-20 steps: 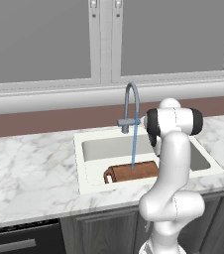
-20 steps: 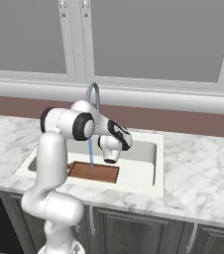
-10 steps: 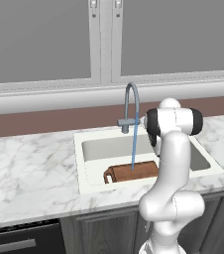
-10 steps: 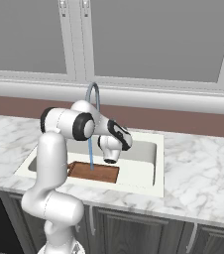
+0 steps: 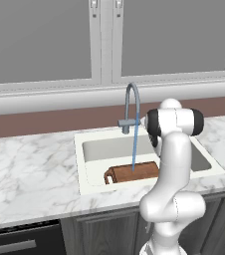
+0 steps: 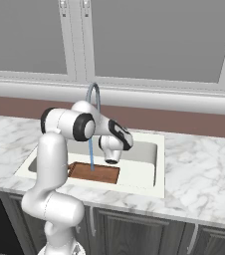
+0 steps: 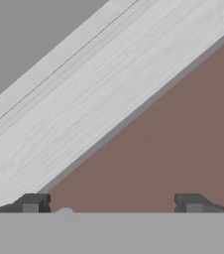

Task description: Turn on the sink faucet with hot water and rinse the cutting board for ten seconds, then turn off the faucet. Push the cutting board to reach the water if necessary.

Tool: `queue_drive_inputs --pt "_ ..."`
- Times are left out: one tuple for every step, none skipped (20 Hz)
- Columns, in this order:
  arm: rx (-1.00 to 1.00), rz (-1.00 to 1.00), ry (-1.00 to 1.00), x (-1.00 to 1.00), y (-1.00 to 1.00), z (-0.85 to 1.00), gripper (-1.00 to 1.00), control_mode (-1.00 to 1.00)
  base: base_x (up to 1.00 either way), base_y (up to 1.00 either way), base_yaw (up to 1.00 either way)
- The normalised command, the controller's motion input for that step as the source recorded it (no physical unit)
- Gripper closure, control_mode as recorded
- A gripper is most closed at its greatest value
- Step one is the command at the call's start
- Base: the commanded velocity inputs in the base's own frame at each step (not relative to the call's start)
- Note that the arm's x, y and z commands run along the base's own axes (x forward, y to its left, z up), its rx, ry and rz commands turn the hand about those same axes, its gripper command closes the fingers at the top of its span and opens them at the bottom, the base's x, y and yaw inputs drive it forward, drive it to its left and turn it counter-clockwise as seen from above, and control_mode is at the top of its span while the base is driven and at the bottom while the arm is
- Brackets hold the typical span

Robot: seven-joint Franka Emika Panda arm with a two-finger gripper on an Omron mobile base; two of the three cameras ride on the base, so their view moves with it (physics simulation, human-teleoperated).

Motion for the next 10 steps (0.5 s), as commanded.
queue_drive_inputs --pt "0.0 0.06 0.0 0.0 0.0 0.0 -1.0 -1.0 0.0 0.0 0.0" --pt "0.0 0.08 0.0 0.0 0.0 0.0 -1.0 -1.0 0.0 0.0 0.0" --pt "0.0 0.08 0.0 0.0 0.0 0.0 -1.0 -1.0 0.0 0.0 0.0" --pt "0.0 0.08 0.0 0.0 0.0 0.0 -1.0 -1.0 0.0 0.0 0.0" --pt "0.0 0.08 0.0 0.0 0.0 0.0 -1.0 -1.0 0.0 0.0 0.0" --pt "-0.01 0.07 0.0 0.0 0.0 0.0 -1.0 -1.0 0.0 0.0 0.0" --pt "-0.01 0.07 0.0 0.0 0.0 0.0 -1.0 -1.0 0.0 0.0 0.0" --pt "-0.01 0.06 0.0 0.0 0.0 -0.01 -1.0 -1.0 0.0 0.0 0.0" --pt "-0.01 0.06 0.0 0.0 0.0 -0.04 -1.0 -1.0 0.0 0.0 0.0" --pt "-0.01 0.06 0.0 0.0 0.0 -0.06 -1.0 -1.0 0.0 0.0 0.0"
